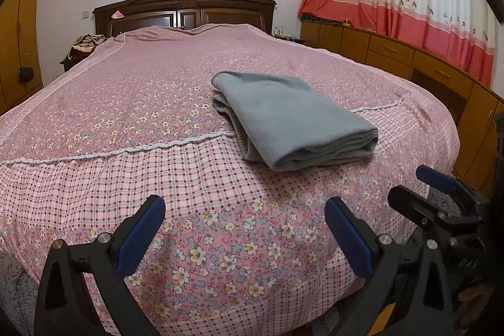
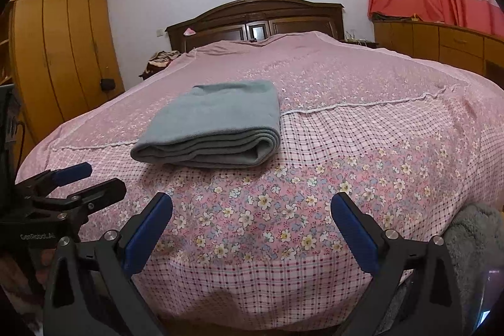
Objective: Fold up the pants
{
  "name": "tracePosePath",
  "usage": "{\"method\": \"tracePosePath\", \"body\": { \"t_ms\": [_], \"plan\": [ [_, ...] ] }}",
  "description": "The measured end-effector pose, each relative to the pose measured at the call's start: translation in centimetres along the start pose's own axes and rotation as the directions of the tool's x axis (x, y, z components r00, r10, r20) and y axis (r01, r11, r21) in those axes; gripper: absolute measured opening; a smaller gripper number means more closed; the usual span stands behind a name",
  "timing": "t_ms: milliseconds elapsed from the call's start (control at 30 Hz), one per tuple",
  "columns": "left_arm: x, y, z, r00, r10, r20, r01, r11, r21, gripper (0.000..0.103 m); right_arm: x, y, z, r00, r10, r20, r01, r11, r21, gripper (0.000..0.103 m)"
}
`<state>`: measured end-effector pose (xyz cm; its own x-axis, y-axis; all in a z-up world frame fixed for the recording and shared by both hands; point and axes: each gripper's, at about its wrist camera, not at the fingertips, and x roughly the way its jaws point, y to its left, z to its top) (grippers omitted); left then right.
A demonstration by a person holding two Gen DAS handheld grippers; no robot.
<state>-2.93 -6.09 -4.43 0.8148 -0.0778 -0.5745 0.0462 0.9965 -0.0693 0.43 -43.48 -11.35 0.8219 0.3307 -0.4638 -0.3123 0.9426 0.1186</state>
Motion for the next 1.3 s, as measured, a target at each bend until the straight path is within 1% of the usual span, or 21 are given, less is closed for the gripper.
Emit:
{"method": "tracePosePath", "body": {
  "t_ms": [133, 533, 1200, 1300],
  "plan": [
    [-0.4, 0.4, -0.1, 1.000, -0.003, 0.013, 0.003, 1.000, -0.002, 0.103, 0.1, -0.1, -0.1, 1.000, 0.000, -0.005, 0.000, 1.000, 0.003, 0.102],
    [-0.1, -0.4, -0.2, 1.000, 0.001, -0.003, -0.001, 1.000, 0.013, 0.103, 0.1, -0.2, -0.1, 1.000, 0.004, -0.018, -0.004, 1.000, 0.001, 0.102],
    [0.3, -0.9, -0.4, 1.000, 0.005, -0.012, -0.005, 1.000, -0.005, 0.103, 0.3, -0.4, -0.4, 1.000, 0.005, -0.027, -0.004, 1.000, 0.017, 0.102],
    [0.3, -1.0, -0.5, 1.000, 0.007, -0.012, -0.007, 1.000, 0.004, 0.103, 0.3, -0.5, -0.4, 1.000, 0.005, -0.029, -0.004, 1.000, 0.021, 0.102]
  ]
}}
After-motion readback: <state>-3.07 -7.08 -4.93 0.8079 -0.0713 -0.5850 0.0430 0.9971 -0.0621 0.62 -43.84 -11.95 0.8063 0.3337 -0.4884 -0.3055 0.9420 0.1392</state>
